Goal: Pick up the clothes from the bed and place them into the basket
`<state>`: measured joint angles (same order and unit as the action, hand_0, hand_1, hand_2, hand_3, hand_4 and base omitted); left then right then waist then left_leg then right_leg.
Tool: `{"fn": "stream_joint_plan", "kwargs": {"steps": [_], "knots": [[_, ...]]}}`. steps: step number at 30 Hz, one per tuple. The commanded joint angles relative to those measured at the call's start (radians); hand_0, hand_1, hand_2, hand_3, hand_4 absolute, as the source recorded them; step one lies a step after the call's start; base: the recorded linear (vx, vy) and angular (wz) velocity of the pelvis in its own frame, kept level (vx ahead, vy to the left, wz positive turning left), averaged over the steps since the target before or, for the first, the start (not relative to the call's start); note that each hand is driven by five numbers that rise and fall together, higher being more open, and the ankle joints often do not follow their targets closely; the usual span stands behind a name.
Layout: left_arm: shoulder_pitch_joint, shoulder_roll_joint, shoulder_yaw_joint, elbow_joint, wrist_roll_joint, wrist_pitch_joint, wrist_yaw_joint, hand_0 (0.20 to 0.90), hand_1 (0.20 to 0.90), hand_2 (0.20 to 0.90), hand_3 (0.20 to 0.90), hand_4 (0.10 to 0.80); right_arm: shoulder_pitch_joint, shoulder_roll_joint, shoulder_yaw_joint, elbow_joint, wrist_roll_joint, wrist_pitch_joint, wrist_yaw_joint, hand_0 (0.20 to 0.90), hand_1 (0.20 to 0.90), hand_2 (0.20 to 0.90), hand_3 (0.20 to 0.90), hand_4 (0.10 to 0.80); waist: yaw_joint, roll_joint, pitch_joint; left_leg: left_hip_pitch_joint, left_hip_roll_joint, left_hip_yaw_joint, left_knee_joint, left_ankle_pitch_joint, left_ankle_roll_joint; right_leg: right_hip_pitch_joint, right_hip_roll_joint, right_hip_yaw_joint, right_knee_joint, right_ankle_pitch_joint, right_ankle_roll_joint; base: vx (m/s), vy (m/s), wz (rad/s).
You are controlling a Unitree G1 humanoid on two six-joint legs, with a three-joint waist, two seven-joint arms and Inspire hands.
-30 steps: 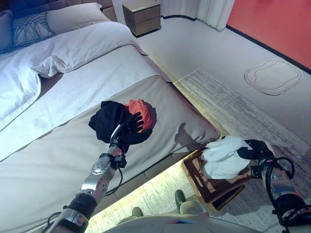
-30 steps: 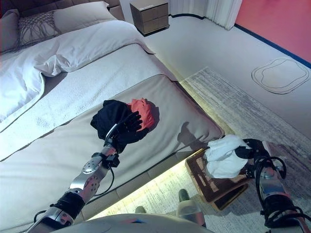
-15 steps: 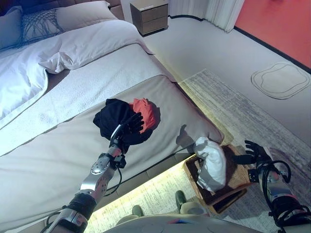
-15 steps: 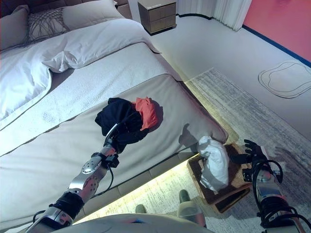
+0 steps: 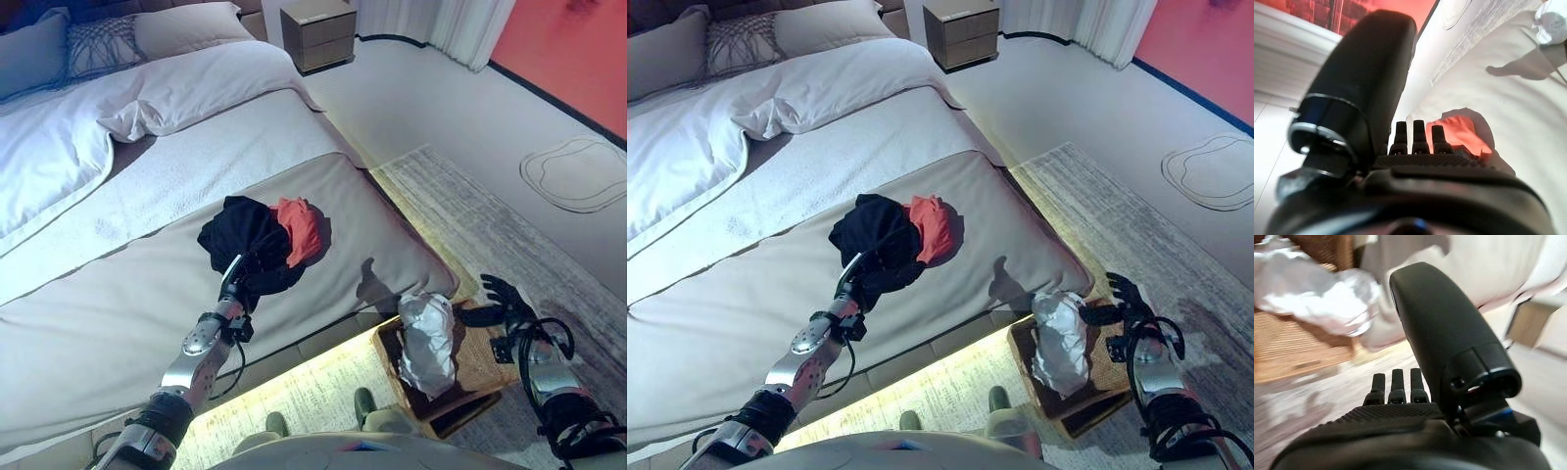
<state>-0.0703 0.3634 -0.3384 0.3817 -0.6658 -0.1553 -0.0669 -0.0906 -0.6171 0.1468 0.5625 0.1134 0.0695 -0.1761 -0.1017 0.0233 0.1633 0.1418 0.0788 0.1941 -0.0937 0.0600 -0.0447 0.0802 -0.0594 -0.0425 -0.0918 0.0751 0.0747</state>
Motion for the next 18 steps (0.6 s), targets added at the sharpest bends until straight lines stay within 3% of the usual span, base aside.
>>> {"fn": "stream_joint_plan", "kwargs": {"steps": [1, 6, 11, 18], "knots": [[-0.068, 0.011, 0.041, -0.057, 0.012, -0.082, 0.023, 0.9, 0.9, 0.9, 0.9, 0.8, -0.216, -0.043, 0.001, -0.091, -0.077, -0.067, -0.08, 0.9, 0.9, 0.9, 0.9, 0.8, 0.049, -0.043, -0.012, 0.016, 0.009, -0.032, 0.021, -0.115, 0.0, -0.009, -0.02, -0.011, 0.047, -0.053, 0.004, 0.054, 0.011, 0.12], [-0.057, -0.001, 0.047, -0.025, 0.032, -0.093, 0.044, 0.9, 0.9, 0.9, 0.9, 0.8, -0.345, -0.056, 0.056, -0.124, -0.134, -0.037, -0.082, 0.9, 0.9, 0.9, 0.9, 0.8, 0.087, -0.046, -0.008, -0.001, 0.004, -0.068, 0.038, -0.117, -0.003, -0.001, -0.024, -0.04, 0.053, -0.068, -0.006, 0.088, 0.012, 0.19], [-0.032, 0.029, 0.049, -0.015, 0.099, -0.128, 0.016, 0.9, 0.9, 0.9, 0.9, 0.8, -0.505, -0.088, 0.118, -0.067, -0.106, -0.01, -0.06, 0.9, 0.9, 0.9, 0.9, 0.8, 0.143, -0.042, 0.013, -0.051, 0.002, -0.106, 0.109, -0.124, -0.011, -0.016, -0.034, -0.091, 0.12, -0.106, -0.031, 0.091, 0.047, 0.24], [-0.107, 0.104, 0.022, -0.048, 0.057, -0.219, -0.041, 0.9, 0.9, 0.9, 0.9, 0.8, -0.761, -0.196, 0.183, 0.066, -0.032, -0.042, -0.077, 0.9, 0.9, 0.9, 0.9, 0.8, 0.209, -0.003, 0.205, -0.306, -0.041, -0.199, 0.388, -0.171, -0.006, -0.232, -0.071, -0.162, 0.411, -0.199, -0.077, -0.164, 0.072, 0.38]]}}
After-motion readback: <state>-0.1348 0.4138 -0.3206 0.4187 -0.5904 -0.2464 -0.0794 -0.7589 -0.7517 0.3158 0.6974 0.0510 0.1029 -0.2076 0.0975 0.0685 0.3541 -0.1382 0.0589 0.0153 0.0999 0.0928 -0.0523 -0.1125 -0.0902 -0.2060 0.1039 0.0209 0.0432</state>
